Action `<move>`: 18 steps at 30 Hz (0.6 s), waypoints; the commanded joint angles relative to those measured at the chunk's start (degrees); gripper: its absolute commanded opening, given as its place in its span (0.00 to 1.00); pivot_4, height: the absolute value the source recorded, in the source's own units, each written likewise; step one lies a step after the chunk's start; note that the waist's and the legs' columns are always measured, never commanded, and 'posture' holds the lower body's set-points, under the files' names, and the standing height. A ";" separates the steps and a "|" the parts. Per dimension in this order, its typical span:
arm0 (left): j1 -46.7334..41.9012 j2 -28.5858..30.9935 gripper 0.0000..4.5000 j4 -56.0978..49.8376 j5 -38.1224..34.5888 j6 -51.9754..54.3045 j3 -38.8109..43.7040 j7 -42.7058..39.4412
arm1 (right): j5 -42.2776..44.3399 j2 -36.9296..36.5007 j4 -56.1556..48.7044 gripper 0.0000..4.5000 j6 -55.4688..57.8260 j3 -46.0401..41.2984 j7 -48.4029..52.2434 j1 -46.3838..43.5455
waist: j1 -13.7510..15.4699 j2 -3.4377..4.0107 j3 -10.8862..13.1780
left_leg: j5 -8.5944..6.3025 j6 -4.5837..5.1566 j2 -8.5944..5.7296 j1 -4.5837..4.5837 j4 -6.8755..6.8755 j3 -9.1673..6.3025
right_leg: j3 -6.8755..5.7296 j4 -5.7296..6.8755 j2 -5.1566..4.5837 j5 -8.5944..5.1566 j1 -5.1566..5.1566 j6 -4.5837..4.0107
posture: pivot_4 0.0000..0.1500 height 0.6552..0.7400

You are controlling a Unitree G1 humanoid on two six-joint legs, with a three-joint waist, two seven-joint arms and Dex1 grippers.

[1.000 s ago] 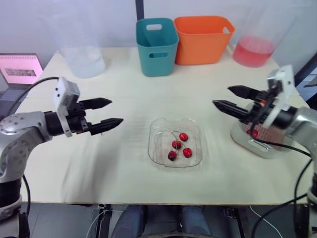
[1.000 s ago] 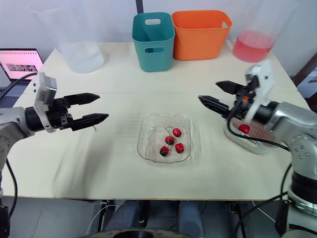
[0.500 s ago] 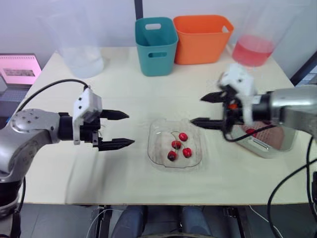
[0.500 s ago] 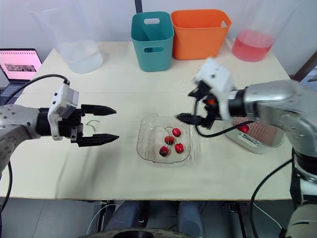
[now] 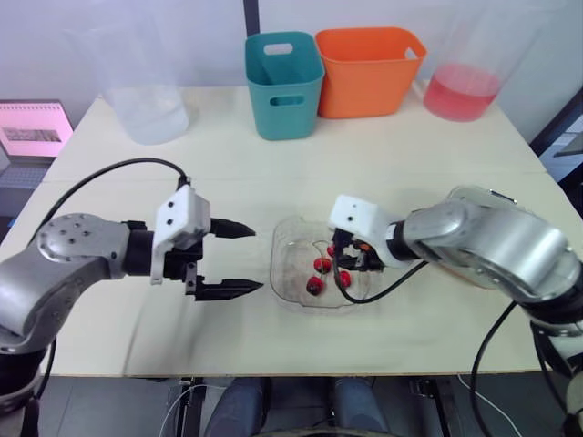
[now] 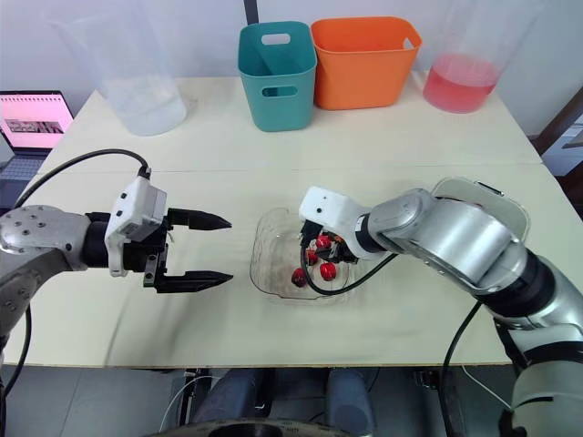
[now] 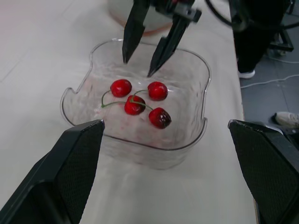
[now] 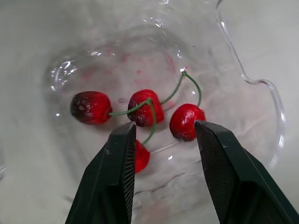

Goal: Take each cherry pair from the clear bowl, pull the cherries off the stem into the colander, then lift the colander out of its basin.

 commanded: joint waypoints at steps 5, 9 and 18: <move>-0.71 -0.60 1.00 -1.75 -0.49 -0.62 -0.84 0.81 | -9.85 0.61 1.56 0.47 -4.27 10.11 0.80 -4.92 | -0.01 0.00 0.00 | 0.00 -0.01 -0.01 0.00 0.00 0.00 | -0.01 0.01 0.01 0.00 0.00 0.00 | 1.00 1.00; -0.81 -1.41 1.00 -2.00 -0.76 -0.52 -1.17 1.78 | -14.35 0.31 2.84 0.47 -6.63 15.10 2.72 -6.70 | -0.06 0.00 0.00 | 0.01 -0.01 -0.01 0.00 0.00 0.00 | 0.00 0.01 0.01 0.00 -0.02 0.00 | 1.00 1.00; -1.34 -3.22 1.00 -2.48 -0.95 -0.58 -1.78 4.19 | -22.80 0.96 6.55 0.47 -9.51 21.68 6.00 -8.04 | -0.16 0.00 0.00 | 0.01 -0.02 -0.01 0.01 0.00 0.00 | 0.00 0.02 0.03 0.00 -0.02 0.00 | 1.00 1.00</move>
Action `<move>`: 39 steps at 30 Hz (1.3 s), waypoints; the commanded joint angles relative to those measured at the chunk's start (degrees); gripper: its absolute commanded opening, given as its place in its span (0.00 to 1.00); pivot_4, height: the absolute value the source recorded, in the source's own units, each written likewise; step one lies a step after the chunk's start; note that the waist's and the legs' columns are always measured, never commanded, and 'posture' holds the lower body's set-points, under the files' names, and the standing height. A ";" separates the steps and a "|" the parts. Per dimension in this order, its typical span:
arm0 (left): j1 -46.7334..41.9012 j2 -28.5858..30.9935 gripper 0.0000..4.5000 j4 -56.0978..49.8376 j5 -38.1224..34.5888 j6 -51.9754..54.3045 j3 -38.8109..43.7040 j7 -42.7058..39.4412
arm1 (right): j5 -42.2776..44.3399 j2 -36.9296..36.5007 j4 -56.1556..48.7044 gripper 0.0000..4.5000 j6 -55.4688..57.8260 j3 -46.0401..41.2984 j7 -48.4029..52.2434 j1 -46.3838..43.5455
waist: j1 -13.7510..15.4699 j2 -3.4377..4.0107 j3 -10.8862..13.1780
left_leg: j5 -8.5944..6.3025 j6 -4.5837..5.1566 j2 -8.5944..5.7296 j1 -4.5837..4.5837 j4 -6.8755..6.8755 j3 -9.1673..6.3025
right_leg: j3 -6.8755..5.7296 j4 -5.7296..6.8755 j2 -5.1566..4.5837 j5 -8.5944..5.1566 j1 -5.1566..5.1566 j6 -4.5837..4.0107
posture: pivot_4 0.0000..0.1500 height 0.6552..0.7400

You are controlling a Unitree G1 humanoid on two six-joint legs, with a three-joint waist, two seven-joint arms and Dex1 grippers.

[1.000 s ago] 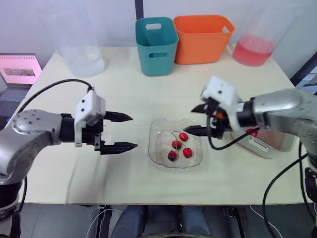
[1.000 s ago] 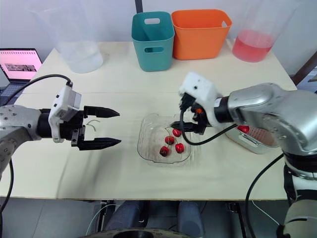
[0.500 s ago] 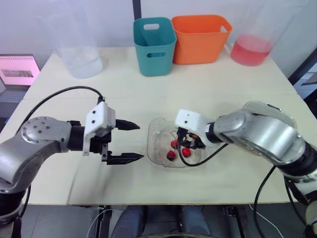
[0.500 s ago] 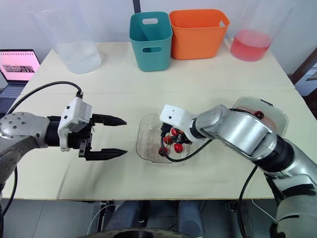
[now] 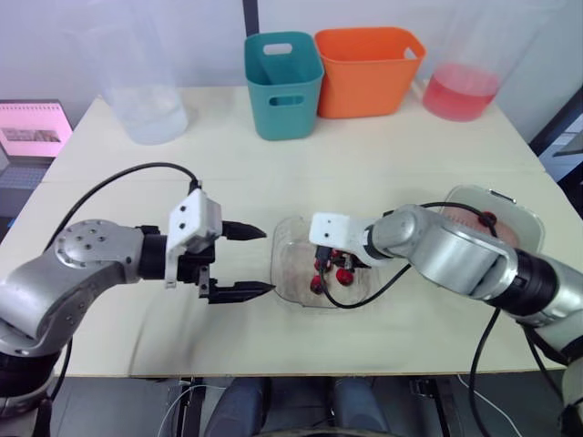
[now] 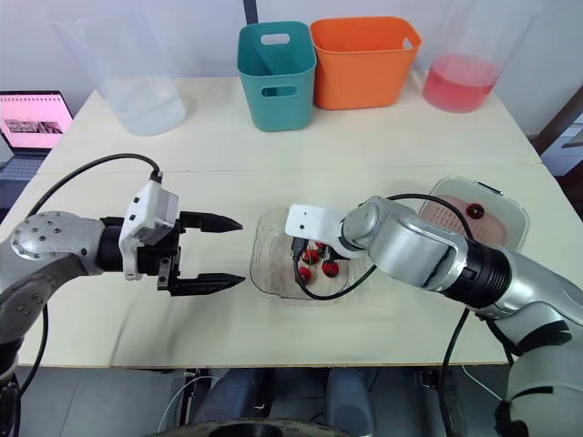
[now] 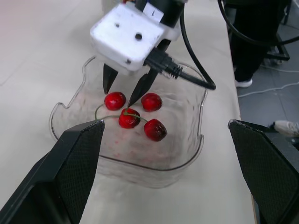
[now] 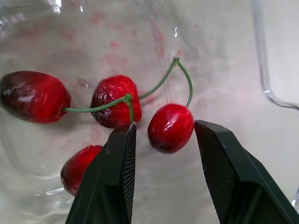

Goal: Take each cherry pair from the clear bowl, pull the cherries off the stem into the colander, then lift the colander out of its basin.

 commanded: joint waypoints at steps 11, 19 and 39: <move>-1.48 -1.05 1.00 -1.04 0.41 -1.34 -0.05 1.38 | -7.14 4.33 3.99 0.47 -2.00 0.53 3.71 1.65 | -0.25 -0.14 -0.11 | 0.00 -0.01 0.01 0.12 0.03 0.00 | 0.00 0.06 0.10 0.02 0.07 -0.03 | 1.00 1.00; -2.23 -1.57 1.00 -0.25 1.26 -2.18 -0.39 1.72 | -8.49 6.44 4.21 0.04 -1.90 -0.96 5.48 2.43 | -0.32 -0.13 -0.12 | 0.01 -0.01 0.01 0.15 0.03 0.01 | 0.02 0.10 0.14 0.03 0.06 -0.05 | 1.00 1.00; -2.59 -3.40 1.00 2.13 4.09 -4.99 -1.98 0.49 | -10.65 2.01 -4.99 0.65 -1.40 -0.23 13.64 -5.40 | 0.12 -0.11 -0.11 | 0.02 -0.03 0.01 0.03 0.01 -0.01 | 0.02 0.08 0.05 0.03 -0.04 -0.05 | 1.00 1.00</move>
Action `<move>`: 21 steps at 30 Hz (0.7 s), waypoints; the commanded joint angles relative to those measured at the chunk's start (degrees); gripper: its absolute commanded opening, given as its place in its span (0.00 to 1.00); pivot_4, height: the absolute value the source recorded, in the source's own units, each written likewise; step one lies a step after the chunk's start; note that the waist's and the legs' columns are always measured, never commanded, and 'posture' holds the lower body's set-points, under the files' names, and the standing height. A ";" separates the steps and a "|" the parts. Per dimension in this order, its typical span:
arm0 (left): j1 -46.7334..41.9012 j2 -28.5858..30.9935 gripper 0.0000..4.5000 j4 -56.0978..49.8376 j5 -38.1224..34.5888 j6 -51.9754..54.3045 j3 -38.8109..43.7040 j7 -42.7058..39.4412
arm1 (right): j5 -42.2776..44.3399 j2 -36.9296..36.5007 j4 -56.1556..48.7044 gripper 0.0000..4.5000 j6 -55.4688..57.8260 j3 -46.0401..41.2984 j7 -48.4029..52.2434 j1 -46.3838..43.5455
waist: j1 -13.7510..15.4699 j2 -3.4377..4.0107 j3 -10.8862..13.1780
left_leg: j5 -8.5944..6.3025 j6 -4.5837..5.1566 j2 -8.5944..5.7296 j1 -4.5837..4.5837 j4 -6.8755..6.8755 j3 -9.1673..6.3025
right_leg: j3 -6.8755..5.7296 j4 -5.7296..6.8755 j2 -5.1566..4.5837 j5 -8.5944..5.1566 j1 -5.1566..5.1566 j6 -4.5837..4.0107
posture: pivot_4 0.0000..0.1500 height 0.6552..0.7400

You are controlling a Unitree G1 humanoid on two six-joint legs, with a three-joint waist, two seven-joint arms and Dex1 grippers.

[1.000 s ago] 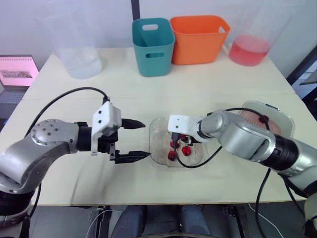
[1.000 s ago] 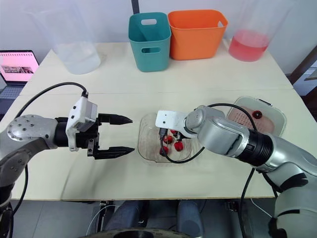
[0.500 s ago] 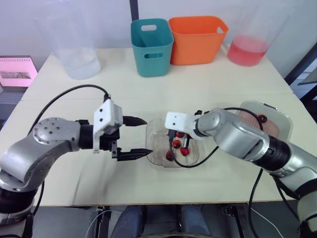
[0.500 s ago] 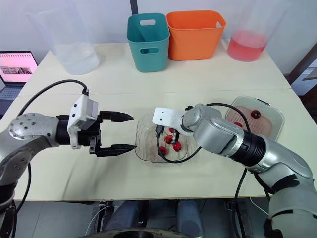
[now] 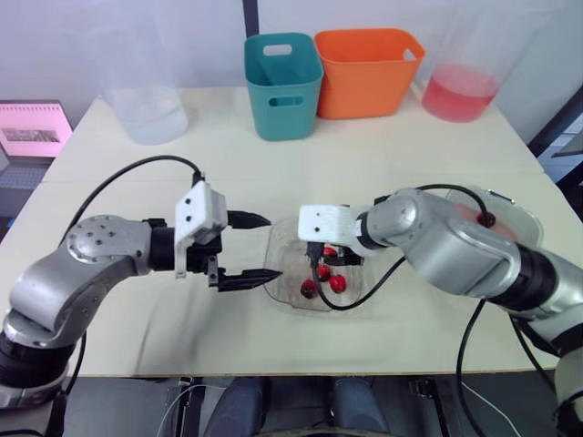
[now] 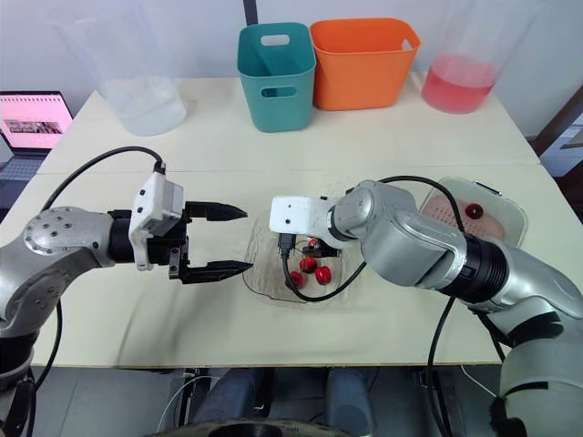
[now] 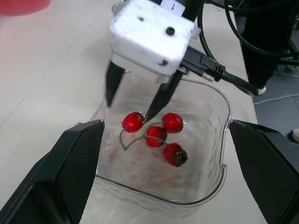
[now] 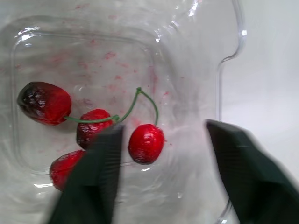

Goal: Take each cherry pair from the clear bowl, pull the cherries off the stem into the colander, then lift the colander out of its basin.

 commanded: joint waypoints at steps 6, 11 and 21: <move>0.34 0.39 1.00 -0.60 1.70 -2.31 -0.36 -0.95 | -3.36 -0.39 1.86 0.65 -4.19 7.18 4.03 -4.46 | -0.16 0.00 0.00 | 0.00 0.00 0.00 0.00 -0.01 0.01 | 0.00 0.00 0.00 0.00 -0.01 0.00 | 1.00 1.00; 1.30 0.19 1.00 -1.55 1.70 -1.98 -0.02 -0.49 | -5.88 0.30 5.77 0.65 -6.42 9.84 5.64 -5.50 | -0.11 0.00 0.00 | 0.01 -0.02 0.00 0.00 0.00 0.01 | 0.00 0.00 0.00 0.00 -0.01 0.00 | 1.00 1.00; 2.09 0.21 1.00 -2.32 1.49 -1.65 0.18 0.29 | -10.65 2.78 13.33 0.65 -11.70 10.96 9.23 -4.41 | -0.22 0.00 0.00 | 0.04 -0.06 -0.01 0.01 0.00 0.01 | 0.00 0.01 0.02 0.00 -0.01 0.00 | 1.00 1.00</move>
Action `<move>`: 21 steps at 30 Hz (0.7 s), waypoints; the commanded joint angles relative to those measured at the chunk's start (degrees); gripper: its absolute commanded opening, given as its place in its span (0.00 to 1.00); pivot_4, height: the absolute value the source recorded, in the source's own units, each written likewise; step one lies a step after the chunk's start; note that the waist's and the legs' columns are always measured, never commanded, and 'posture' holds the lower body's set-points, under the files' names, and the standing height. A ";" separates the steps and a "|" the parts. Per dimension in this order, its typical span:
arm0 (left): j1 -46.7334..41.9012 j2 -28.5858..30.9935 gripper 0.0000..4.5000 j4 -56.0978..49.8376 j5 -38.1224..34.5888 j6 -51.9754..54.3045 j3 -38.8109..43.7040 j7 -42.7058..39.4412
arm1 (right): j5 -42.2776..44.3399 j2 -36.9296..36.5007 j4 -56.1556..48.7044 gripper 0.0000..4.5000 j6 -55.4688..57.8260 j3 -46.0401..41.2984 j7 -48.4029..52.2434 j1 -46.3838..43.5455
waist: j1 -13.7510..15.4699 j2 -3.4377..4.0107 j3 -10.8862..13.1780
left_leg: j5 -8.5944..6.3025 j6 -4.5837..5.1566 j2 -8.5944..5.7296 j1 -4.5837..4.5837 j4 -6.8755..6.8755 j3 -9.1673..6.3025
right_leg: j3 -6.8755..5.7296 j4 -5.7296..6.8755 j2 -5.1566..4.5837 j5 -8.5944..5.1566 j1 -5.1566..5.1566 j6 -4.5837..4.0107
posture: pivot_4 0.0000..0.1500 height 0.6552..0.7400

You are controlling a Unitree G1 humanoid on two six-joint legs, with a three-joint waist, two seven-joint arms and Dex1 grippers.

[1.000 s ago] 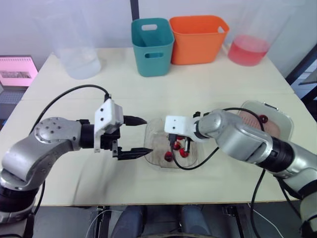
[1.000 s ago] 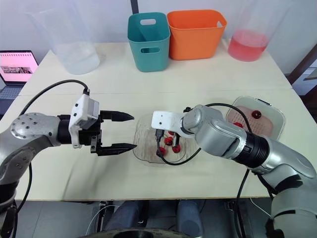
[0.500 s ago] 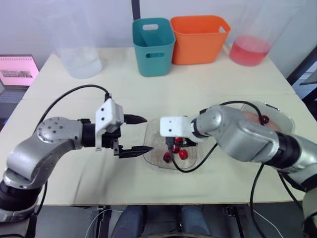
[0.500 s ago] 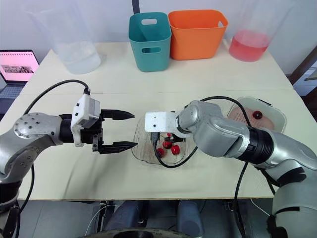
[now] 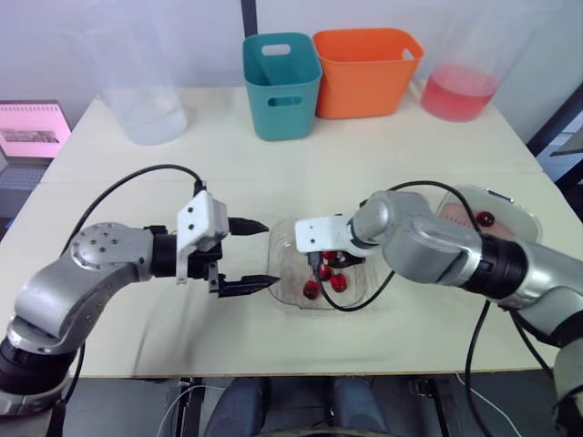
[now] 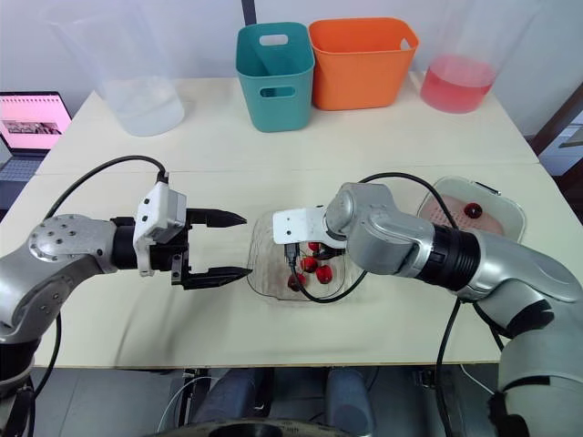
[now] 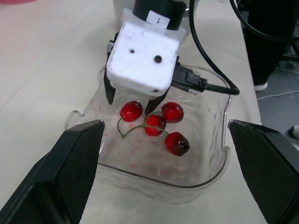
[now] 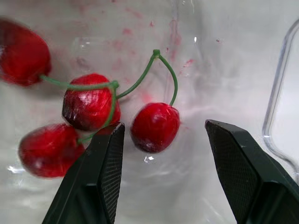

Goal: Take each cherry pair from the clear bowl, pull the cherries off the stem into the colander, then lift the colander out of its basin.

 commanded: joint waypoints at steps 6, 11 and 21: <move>-0.64 -0.02 1.00 -1.53 -0.20 -0.59 0.72 0.58 | -3.37 2.77 1.56 0.60 -2.33 -0.69 2.08 1.55 | -0.22 -0.01 -0.01 | 0.00 0.01 0.00 0.04 0.01 0.00 | 0.00 0.03 0.06 0.00 0.01 0.00 | 1.00 1.00; -1.07 -0.36 1.00 -1.25 0.03 -0.86 0.80 1.04 | -5.29 2.94 1.47 0.13 -3.04 -0.79 3.45 2.61 | -0.25 -0.01 -0.01 | -0.02 0.03 0.01 0.07 0.01 0.00 | 0.00 0.05 0.07 0.00 0.03 0.00 | 1.00 1.00; -1.42 -0.36 1.00 0.39 0.37 -1.39 0.96 0.57 | -5.42 0.56 -4.83 0.02 -0.18 -6.49 6.62 3.20 | 0.15 0.00 -0.01 | 0.01 -0.02 0.00 0.01 0.00 -0.02 | 0.00 0.06 0.02 0.00 -0.01 0.00 | 1.00 1.00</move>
